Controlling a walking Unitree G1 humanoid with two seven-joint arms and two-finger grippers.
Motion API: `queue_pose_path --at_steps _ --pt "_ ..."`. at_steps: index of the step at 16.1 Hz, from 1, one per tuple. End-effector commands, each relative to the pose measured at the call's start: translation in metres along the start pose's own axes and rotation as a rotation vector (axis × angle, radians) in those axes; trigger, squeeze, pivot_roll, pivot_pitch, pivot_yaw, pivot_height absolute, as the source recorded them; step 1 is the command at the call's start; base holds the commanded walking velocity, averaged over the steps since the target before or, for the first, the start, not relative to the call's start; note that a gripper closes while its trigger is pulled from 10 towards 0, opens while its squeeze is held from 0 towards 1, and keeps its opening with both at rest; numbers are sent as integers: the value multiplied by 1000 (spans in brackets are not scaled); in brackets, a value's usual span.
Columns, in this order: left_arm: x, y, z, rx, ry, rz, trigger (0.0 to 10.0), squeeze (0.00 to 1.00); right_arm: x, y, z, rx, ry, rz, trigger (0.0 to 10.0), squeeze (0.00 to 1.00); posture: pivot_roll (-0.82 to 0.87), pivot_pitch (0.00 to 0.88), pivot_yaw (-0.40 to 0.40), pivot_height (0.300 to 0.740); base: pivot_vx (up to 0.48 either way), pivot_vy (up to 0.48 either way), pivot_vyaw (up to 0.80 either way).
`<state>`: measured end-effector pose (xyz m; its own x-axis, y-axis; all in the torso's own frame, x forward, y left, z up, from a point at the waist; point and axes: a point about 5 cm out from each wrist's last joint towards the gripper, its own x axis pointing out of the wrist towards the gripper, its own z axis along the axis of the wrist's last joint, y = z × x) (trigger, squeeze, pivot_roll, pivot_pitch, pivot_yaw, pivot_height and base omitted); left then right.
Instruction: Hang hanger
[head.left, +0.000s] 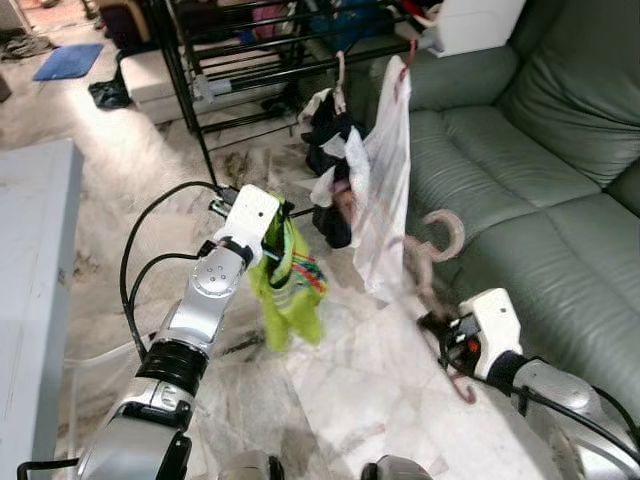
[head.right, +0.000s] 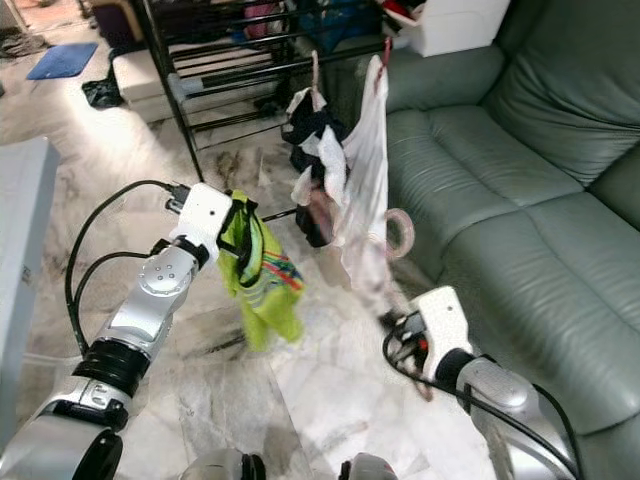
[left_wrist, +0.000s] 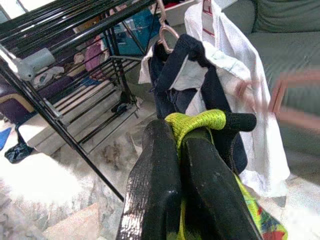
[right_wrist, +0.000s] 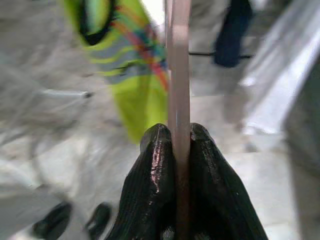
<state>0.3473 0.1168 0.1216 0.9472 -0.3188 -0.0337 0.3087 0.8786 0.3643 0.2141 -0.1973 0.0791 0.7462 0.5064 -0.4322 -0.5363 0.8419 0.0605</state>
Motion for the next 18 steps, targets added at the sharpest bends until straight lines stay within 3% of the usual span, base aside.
queue_pose_path --at_steps 1,6,13,18 --pt "4 3 9 35 -42 13 10000 0 -3 7 -1 9 22 77 10000 0 -79 47 29 740 0 0 0" --pt "4 4 6 51 -37 19 10000 0 -17 11 -7 27 87 170 10000 0 -85 46 33 740 0 0 0" --pt "5 2 6 54 -51 1 10000 0 -24 13 -11 46 139 239 10000 0 -85 45 32 740 0 0 0" --pt "0 -15 33 -19 -194 -162 10000 0 -18 11 -23 90 169 217 10000 0 -79 44 29 740 0 0 0"
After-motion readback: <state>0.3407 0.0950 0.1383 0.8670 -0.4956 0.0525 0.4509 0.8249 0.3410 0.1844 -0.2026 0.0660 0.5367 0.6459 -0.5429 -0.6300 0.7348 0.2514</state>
